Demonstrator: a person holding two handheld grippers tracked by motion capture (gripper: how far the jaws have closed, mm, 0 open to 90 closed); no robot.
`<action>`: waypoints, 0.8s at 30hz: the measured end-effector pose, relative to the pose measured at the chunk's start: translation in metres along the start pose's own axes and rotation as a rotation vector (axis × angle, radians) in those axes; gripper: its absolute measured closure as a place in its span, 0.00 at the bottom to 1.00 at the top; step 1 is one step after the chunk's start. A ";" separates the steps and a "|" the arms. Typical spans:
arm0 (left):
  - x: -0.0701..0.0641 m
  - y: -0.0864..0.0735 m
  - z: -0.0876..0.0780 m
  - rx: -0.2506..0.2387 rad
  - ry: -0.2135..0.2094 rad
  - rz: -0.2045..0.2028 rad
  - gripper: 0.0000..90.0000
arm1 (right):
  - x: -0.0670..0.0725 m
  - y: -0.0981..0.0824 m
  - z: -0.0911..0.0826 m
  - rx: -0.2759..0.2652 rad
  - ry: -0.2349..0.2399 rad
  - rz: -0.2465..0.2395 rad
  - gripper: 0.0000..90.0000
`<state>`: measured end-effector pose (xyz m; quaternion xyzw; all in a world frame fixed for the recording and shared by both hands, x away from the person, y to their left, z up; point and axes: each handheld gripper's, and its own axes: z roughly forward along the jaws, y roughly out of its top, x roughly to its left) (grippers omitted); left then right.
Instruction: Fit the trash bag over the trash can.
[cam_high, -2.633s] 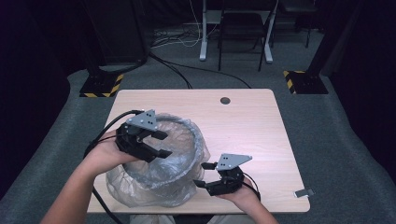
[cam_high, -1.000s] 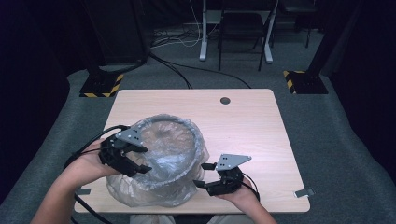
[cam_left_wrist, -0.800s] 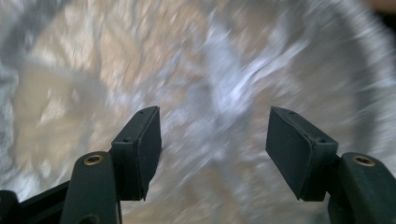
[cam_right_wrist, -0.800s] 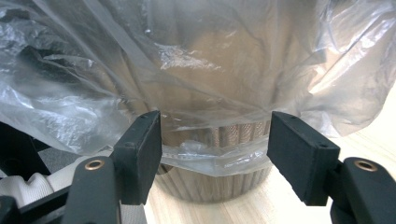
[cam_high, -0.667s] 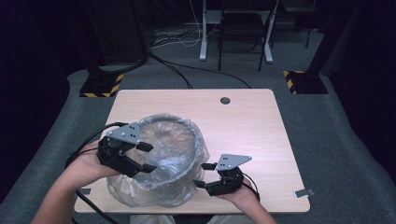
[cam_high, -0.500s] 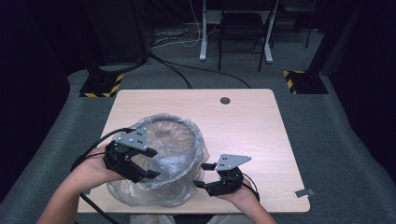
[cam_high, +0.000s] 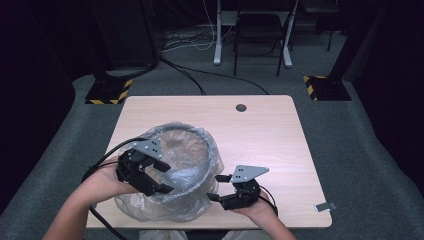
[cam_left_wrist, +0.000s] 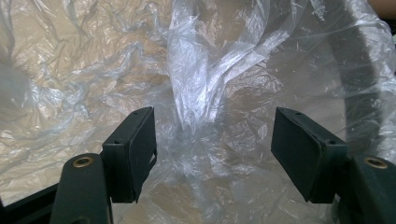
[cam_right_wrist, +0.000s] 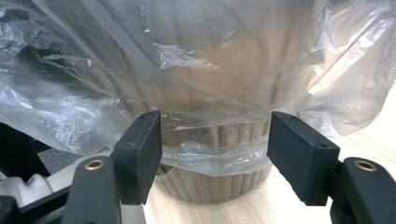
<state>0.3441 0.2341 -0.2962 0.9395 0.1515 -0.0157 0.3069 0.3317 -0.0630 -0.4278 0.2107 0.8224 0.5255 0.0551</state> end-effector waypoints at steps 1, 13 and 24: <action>-0.001 0.000 0.000 -0.002 0.003 0.002 0.34 | 0.000 0.000 0.000 -0.001 -0.001 0.000 0.38; -0.008 -0.017 -0.052 -0.301 0.164 0.023 0.36 | -0.001 0.011 -0.028 -0.063 -0.039 -0.012 0.38; 0.004 -0.075 -0.073 -0.521 0.317 -0.088 0.36 | -0.010 0.011 -0.070 -0.127 -0.074 0.012 0.35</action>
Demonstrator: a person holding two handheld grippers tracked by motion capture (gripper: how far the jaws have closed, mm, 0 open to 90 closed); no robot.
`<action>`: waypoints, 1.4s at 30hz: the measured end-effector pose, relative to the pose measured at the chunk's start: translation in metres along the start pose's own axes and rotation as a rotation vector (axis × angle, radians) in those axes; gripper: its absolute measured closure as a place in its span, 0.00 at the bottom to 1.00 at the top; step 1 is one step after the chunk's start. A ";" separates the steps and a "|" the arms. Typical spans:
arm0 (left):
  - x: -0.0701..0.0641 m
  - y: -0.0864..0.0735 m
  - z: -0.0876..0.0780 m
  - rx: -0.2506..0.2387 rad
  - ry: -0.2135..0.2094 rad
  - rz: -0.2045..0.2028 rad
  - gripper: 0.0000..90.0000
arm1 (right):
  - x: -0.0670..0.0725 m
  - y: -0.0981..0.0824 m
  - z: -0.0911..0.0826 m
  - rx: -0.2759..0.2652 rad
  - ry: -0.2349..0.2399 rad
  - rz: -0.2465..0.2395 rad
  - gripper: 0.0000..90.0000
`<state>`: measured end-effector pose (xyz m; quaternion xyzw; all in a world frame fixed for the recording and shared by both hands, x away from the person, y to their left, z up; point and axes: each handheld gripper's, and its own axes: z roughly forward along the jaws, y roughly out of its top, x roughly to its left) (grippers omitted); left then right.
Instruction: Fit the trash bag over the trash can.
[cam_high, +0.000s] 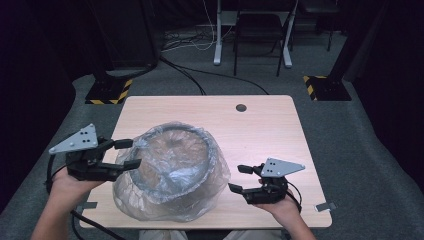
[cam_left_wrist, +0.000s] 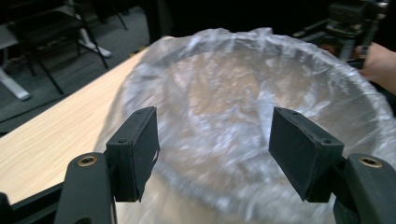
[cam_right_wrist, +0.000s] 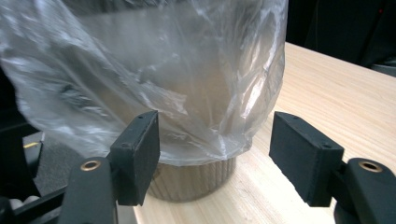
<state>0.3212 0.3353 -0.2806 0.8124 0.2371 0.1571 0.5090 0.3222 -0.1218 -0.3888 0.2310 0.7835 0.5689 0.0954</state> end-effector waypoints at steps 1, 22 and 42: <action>0.002 -0.004 -0.002 -0.009 0.012 -0.007 0.36 | 0.000 0.000 -0.003 -0.004 0.003 -0.004 0.35; 0.029 -0.079 -0.013 -0.109 0.156 -0.170 0.34 | -0.021 -0.021 -0.038 0.046 -0.181 0.031 0.35; 0.036 -0.147 0.013 -0.094 0.275 -0.279 0.34 | -0.035 -0.049 -0.039 0.080 -0.262 0.057 0.35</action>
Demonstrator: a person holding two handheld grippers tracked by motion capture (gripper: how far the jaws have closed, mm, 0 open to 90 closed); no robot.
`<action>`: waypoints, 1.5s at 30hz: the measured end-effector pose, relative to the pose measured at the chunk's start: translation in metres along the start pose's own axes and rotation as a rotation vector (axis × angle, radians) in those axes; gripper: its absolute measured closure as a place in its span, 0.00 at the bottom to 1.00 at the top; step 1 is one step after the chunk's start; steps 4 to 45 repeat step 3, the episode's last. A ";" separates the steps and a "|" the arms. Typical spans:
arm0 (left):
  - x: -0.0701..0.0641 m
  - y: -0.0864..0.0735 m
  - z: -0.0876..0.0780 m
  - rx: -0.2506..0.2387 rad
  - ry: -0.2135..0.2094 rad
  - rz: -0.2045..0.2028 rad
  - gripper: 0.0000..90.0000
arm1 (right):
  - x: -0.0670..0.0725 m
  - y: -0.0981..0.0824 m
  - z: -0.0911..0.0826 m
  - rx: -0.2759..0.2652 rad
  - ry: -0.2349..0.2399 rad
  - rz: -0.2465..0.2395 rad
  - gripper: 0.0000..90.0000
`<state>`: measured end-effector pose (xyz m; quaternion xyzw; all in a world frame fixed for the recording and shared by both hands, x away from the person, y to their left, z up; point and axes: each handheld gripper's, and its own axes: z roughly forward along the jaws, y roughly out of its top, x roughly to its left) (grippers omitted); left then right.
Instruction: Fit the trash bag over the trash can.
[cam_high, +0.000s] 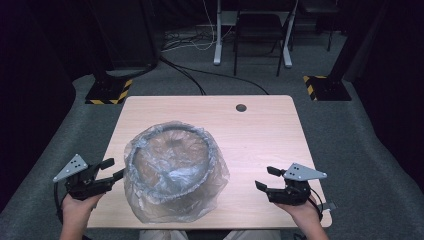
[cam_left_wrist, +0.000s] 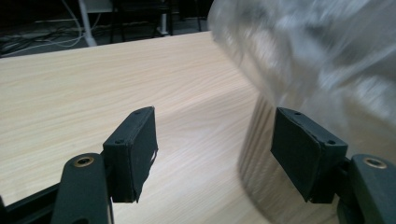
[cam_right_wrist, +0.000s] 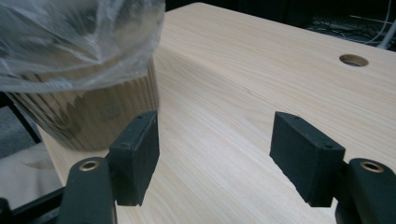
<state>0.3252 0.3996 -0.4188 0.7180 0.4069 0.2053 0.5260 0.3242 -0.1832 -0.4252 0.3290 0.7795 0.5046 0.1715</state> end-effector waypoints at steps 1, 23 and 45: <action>0.001 -0.003 0.001 -0.010 0.000 -0.005 0.34 | -0.001 -0.002 0.000 0.006 -0.008 -0.004 0.35; 0.002 -0.009 0.001 -0.007 0.020 -0.001 0.34 | -0.002 -0.005 0.001 0.013 -0.023 -0.015 0.35; 0.002 -0.009 0.001 -0.007 0.020 -0.001 0.34 | -0.002 -0.005 0.001 0.013 -0.023 -0.015 0.35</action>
